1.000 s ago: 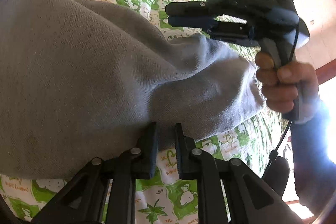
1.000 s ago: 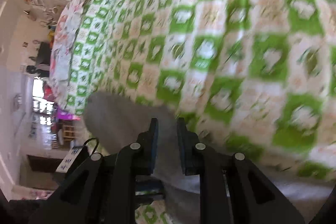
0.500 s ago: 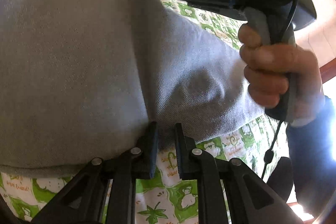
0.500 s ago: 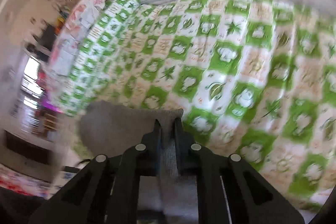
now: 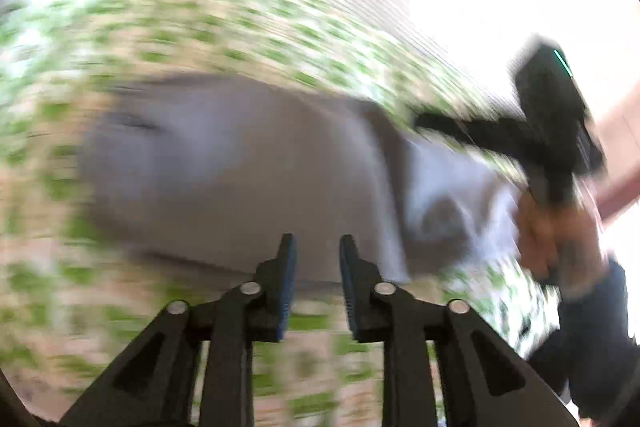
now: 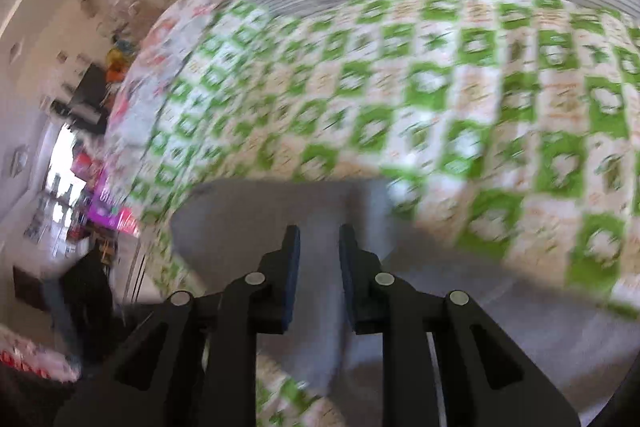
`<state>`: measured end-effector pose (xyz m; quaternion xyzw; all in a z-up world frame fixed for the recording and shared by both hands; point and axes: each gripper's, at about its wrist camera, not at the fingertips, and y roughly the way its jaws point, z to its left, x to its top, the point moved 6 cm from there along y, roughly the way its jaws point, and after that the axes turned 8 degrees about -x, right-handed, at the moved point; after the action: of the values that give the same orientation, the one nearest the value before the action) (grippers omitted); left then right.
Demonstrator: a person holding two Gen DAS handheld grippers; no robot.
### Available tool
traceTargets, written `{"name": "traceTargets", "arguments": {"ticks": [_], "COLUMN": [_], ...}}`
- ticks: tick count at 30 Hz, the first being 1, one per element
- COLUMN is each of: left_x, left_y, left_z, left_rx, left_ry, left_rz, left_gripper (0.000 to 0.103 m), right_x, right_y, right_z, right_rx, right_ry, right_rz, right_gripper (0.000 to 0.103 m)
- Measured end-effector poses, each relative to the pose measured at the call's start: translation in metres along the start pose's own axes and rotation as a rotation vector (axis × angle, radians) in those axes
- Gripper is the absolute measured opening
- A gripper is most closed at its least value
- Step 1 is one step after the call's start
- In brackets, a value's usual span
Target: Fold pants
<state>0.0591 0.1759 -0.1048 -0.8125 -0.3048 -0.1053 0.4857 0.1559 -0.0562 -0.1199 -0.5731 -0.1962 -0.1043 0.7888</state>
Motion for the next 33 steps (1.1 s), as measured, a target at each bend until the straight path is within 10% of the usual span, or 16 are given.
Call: {"name": "traceTargets", "arguments": {"ticks": [6,19,33], "left_x": [0.027,0.0,0.03], "left_y": [-0.028,-0.007,0.044], "left_z": [0.058,0.061,-0.117], "left_rx": [0.064,0.205,-0.073], "left_ry": [-0.14,-0.04,0.371], "left_rz": [-0.082,0.048,0.122], "left_gripper": [0.036,0.029,0.037], "right_x": [-0.032,-0.08,-0.137], "right_y": [0.031,0.065,-0.127], "right_z": [0.052,0.042,-0.072], "right_rx": [0.009,0.09,-0.108], "right_ry": [-0.11,0.009,0.37], "right_rz": [0.042,0.172,-0.233], "right_gripper": [0.022,0.022,0.036]}}
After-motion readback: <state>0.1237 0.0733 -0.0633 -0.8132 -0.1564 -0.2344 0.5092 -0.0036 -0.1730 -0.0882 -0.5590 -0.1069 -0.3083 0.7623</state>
